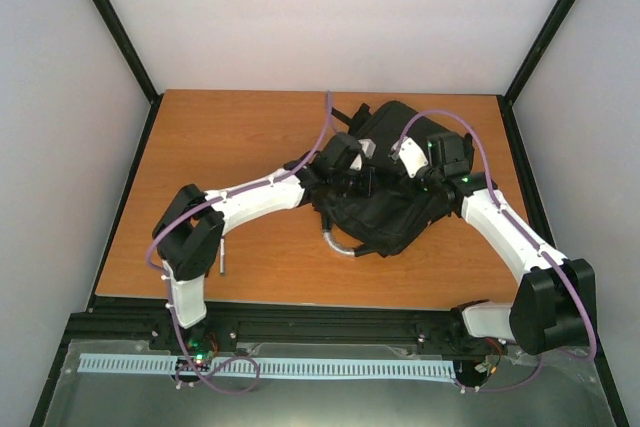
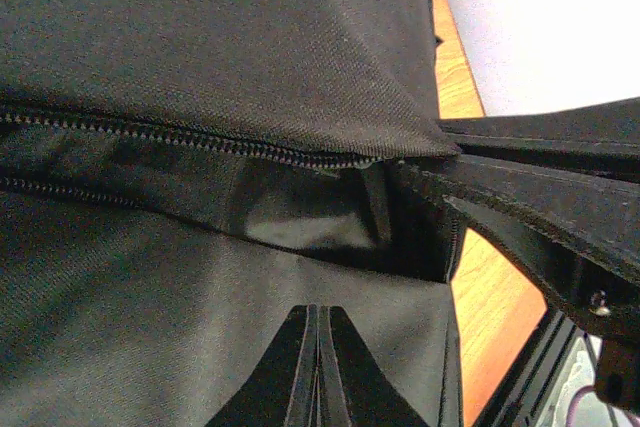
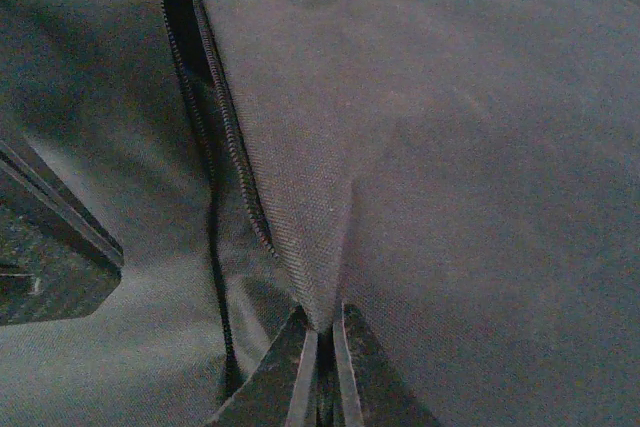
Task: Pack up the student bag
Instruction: Place the stationery in the student bag.
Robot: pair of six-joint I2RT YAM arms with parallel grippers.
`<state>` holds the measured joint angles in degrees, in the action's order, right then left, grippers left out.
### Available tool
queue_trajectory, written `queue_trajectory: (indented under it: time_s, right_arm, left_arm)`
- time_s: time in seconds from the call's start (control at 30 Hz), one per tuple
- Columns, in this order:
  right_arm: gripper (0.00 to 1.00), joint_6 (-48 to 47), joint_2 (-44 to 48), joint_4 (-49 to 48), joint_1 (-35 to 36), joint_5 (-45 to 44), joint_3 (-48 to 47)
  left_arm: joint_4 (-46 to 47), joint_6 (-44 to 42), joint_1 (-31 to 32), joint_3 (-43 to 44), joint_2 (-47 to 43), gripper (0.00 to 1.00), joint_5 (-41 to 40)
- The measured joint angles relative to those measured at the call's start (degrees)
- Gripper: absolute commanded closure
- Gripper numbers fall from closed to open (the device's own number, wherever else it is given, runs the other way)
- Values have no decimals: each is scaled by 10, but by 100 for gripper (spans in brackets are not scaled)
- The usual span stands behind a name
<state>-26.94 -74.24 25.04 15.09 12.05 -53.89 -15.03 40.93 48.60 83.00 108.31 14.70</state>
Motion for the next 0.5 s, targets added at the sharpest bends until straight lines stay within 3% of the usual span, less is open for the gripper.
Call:
queue_trajectory:
  time_s: [0.13, 0.3, 0.5]
  right_arm:
    - [97, 0, 0, 0, 0, 3, 0]
    - [97, 0, 0, 0, -1, 5, 0]
    - [97, 0, -2, 0, -1, 6, 0]
  left_arm:
    - [68, 46, 0, -38, -5, 99, 4]
    - [141, 92, 0, -41, 50, 99, 25]
    - [209, 119, 1, 9, 141, 99, 31]
